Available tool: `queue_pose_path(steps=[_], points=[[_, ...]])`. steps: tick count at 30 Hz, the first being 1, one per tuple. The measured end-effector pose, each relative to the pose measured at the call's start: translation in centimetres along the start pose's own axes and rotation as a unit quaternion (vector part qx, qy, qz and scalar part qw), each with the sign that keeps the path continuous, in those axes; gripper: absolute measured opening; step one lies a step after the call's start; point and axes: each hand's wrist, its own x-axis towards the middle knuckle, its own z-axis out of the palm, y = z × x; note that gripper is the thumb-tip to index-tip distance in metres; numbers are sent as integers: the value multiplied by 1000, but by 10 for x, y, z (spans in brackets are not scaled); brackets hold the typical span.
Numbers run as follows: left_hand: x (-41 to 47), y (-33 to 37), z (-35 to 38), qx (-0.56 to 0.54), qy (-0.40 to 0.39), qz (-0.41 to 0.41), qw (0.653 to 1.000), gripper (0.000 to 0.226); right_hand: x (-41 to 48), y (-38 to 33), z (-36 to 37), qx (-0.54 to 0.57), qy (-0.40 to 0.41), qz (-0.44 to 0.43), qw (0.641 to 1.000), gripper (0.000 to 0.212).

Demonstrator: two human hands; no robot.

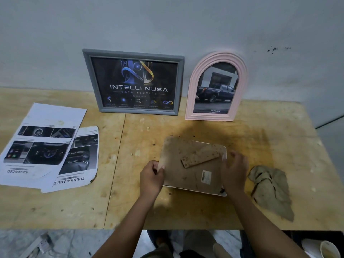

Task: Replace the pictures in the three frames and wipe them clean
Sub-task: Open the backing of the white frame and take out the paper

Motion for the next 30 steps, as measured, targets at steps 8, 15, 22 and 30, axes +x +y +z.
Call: queue_pose_path(steps=[8,15,22,30], points=[[2,0,-8,13,-1,1,1000,11,-19,30,4,-13,-37,32,999,14],[9,0,-24,7,-29,13,999,9,-28,26,1,-43,-65,-3,997,6],[16,9,-51,-116,23,-34,992,4,-29,19,1,-41,-82,46,995,12],[36,-39,-106,-291,80,-152,941,10,-28,14,2,-60,-71,103,990,12]])
